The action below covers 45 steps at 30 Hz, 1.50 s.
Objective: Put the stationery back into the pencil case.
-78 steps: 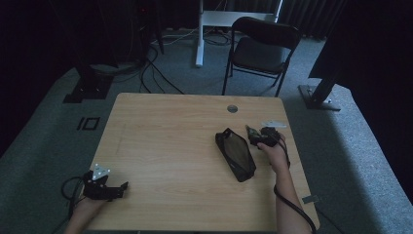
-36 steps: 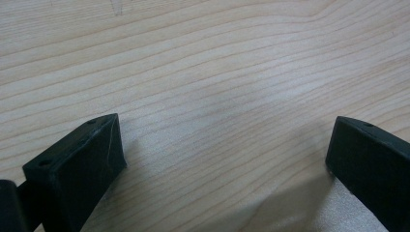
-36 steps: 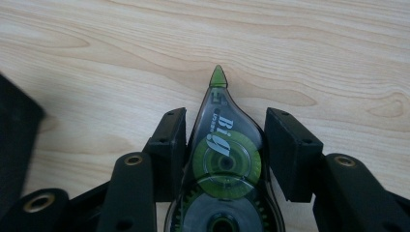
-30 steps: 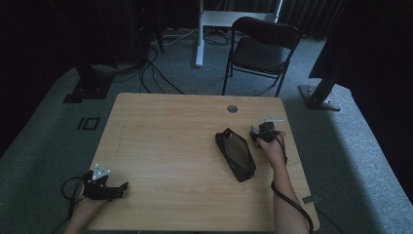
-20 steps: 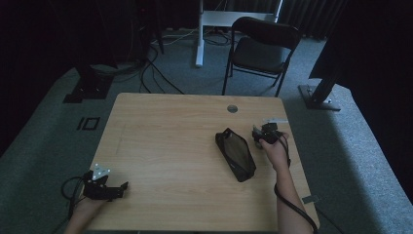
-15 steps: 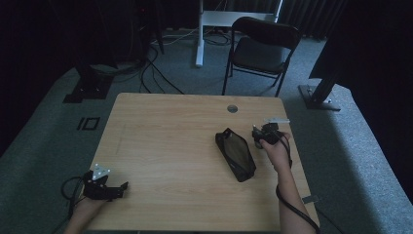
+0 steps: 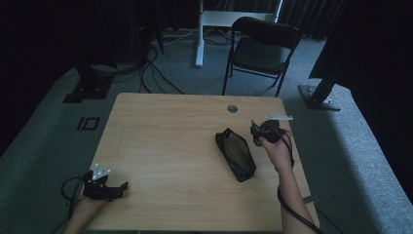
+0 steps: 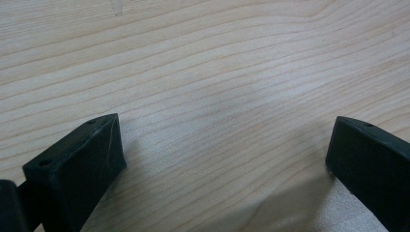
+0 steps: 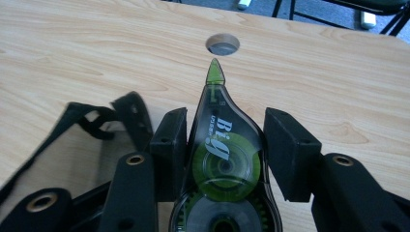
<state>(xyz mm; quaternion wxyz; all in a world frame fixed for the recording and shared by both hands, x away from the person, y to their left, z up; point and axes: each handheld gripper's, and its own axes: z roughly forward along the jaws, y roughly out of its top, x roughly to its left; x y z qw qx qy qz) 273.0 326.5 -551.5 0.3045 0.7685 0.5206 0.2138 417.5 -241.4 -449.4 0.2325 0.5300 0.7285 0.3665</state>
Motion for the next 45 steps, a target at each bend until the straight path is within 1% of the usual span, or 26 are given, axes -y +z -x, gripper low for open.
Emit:
{"name": "replayTrajectory", "arguments": {
  "k": [1, 4, 8, 20, 25, 26, 27, 29, 33, 34, 37, 38, 42, 45],
  "points": [
    [0, 0, 0, 0, -1, -1, 10000, 0, 518, 30, 15, -14, 10000, 5, 31, -40],
    [0, 0, 0, 0, -1, -1, 10000, 0, 518, 123, 63, -73, 9999, 84, 101, -16],
    [0, 0, 0, 0, -1, 0, 10000, -2, 518, 195, 105, -159, 9998, 139, 150, -53],
    [0, 0, 0, 0, -1, 0, 10000, 0, 519, 186, 158, -464, 9989, 431, 114, -111],
    [0, 0, 0, 0, -1, 0, 10000, 0, 519, 172, 173, -551, 9986, 507, 95, -129],
    [0, 0, 0, 0, 0, 0, 10000, 0, 519, 148, 188, -598, 9980, 588, 75, -199],
    [0, 0, 0, 0, 0, 1, 10000, 0, 519, 138, 199, -615, 9979, 601, 63, -243],
    [0, 0, 0, 1, -1, -1, 10000, -1, 519, 108, 224, -658, 9978, 636, 77, -152],
    [0, 0, 0, 0, -1, -1, 10000, 1, 519, 74, 235, -675, 9977, 648, 14, -206],
    [0, 0, 0, 0, -1, -1, 10000, -1, 519, 18, 258, -684, 9977, 650, -50, -174],
    [0, -1, 0, 0, -2, -1, 10000, -2, 519, -22, 276, -688, 9977, 650, -73, -152],
    [0, 0, 0, 0, 0, 0, 10000, -1, 519, -68, 289, -697, 9976, 662, -134, -118],
    [0, 0, 0, 0, -1, -1, 10000, 0, 519, -141, 306, -715, 9976, 665, -197, -60],
    [0, -1, 0, 0, -3, -1, 10000, -2, 519, -194, 315, -737, 9973, 687, -254, -71]
  ]
}}
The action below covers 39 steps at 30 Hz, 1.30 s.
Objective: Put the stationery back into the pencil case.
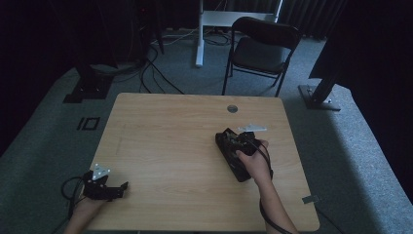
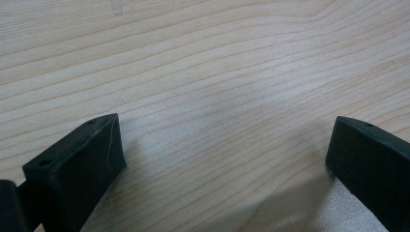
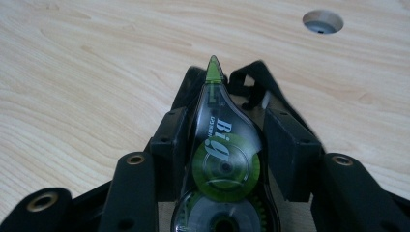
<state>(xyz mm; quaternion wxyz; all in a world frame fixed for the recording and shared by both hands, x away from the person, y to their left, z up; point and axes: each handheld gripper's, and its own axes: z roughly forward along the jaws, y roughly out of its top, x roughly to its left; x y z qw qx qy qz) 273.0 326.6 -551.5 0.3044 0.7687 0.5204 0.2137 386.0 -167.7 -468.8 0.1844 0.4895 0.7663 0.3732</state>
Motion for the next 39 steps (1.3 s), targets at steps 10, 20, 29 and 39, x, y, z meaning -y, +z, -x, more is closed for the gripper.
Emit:
{"name": "replayTrajectory", "arguments": {
  "k": [10, 20, 29, 39],
  "points": [
    [0, 0, 0, 0, 0, 1, 10000, 1, 519, -84, 1, -9, 9998, -40, -120, 173],
    [0, 0, 0, 0, 2, 1, 10000, 1, 518, -186, -78, -17, 9985, -86, -392, 366],
    [0, 0, 0, 0, 2, 1, 10000, 1, 518, -224, -119, -55, 9973, -35, -517, 529],
    [0, 1, 0, 1, 1, 2, 10000, 0, 517, -272, -160, -61, 9962, -96, -546, 674]
  ]
}}
